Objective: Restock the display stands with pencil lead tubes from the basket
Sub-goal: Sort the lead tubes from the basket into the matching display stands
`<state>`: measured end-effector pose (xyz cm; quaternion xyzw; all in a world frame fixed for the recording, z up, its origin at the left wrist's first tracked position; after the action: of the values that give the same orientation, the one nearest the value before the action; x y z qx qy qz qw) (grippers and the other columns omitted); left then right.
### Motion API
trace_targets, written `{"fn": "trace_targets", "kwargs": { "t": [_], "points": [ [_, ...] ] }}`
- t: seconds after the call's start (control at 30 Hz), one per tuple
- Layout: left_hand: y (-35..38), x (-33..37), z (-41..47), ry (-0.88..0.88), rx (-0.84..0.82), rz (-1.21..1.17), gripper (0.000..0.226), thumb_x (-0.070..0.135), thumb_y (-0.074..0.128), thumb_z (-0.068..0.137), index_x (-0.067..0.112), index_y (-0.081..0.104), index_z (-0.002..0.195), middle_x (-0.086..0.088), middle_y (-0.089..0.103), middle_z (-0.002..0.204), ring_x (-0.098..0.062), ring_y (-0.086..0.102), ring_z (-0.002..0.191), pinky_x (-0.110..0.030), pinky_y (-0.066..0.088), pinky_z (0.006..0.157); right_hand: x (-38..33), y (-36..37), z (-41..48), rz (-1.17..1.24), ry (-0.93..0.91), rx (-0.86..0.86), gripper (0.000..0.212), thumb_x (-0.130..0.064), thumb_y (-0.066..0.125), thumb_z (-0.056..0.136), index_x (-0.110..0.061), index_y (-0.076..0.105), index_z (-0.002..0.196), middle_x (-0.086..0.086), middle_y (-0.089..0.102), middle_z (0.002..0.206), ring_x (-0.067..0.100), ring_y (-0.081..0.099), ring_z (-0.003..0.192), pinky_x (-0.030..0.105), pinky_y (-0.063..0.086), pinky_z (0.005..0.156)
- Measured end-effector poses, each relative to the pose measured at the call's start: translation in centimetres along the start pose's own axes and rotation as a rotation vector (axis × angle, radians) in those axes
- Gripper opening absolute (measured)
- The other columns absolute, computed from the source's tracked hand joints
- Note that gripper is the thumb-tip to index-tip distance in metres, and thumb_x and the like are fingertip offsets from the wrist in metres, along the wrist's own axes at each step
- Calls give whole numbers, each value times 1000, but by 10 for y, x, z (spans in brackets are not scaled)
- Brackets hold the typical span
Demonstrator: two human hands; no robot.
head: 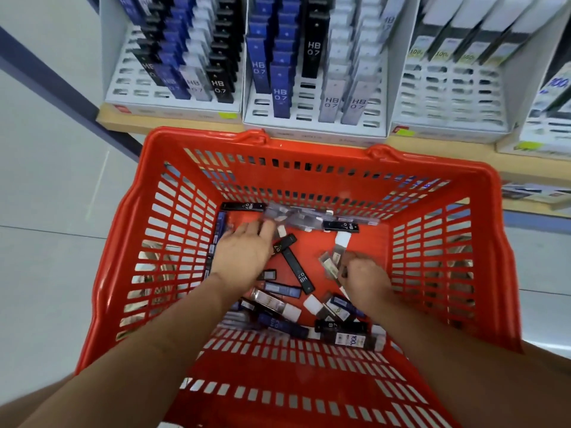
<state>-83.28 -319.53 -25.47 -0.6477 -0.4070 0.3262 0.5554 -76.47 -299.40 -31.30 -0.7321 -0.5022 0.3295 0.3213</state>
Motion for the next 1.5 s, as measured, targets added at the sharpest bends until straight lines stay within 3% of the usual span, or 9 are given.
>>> {"fn": "trace_targets", "kwargs": {
  "t": [0.13,0.3,0.37,0.5,0.67,0.87,1.03,1.3,1.5],
  "points": [
    [-27,-27,3,-300,69,-581,17,24,50,97,13,57,108,-3,62,73,-21,56,59,-30,39,50,-2,-12,-6,137,141,51,21,-36,43,101,-24,61,102,-3,65,88,22,64,94,38,35,93],
    [-43,-33,-2,-524,-61,-1309,12,16,57,94,12,68,90,7,60,57,-15,55,54,-26,47,53,-42,-53,-8,1135,100,-260,19,-25,59,98,-11,68,108,3,72,98,17,66,87,32,56,73],
    [-59,-23,-5,-492,-103,-1430,11,16,58,94,12,67,90,8,60,56,-13,52,53,-24,42,51,-65,-81,-20,1185,-51,-408,26,-36,62,93,-15,71,106,3,75,106,19,68,101,37,56,87],
    [-95,-4,-13,-428,-27,-1606,14,21,61,93,9,68,96,0,63,65,-11,50,53,-23,41,51,-103,-122,-58,1143,-307,-606,26,-13,60,96,5,64,115,18,74,96,24,72,90,37,59,77],
    [-132,3,-33,-501,214,-1831,23,22,48,99,16,67,111,-4,65,76,-8,48,54,-20,38,50,-99,-154,-96,1470,-197,-531,15,-6,51,99,-3,62,109,13,66,74,26,69,66,32,58,58],
    [-169,33,-51,-423,265,-1760,32,-4,63,85,17,72,108,5,73,103,-11,66,95,-23,50,83,-89,-176,-117,1945,-144,-245,27,-29,77,78,-14,64,97,-2,46,67,7,37,49,16,33,38],
    [-213,41,-58,-296,355,-1478,55,-18,53,78,28,74,99,7,70,107,-12,63,105,-27,49,89,-70,-193,-123,1919,-177,-134,40,-24,78,73,-5,64,105,0,52,69,4,32,45,15,28,34],
    [-273,44,-45,-308,555,-1564,25,0,72,80,18,65,96,-19,69,97,-26,66,77,-39,54,77,-54,-208,-126,2076,-329,-205,16,-12,72,75,-6,64,88,6,59,75,4,38,45,13,29,34],
    [-306,76,21,-133,395,-996,26,8,74,80,33,66,87,-4,69,76,-28,67,67,-43,56,67,-30,-221,-117,1732,-172,-25,8,-15,62,96,-11,62,104,7,69,79,7,38,41,19,28,38]
  ]
}}
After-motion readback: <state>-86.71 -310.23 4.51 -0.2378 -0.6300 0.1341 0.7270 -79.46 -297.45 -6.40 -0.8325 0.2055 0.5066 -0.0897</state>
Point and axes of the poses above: each hand's wrist, its own z-axis towards the middle knuckle, its own y-axis out of the palm, x = y × z, the point moved 6 cm from there along z, towards the middle knuckle
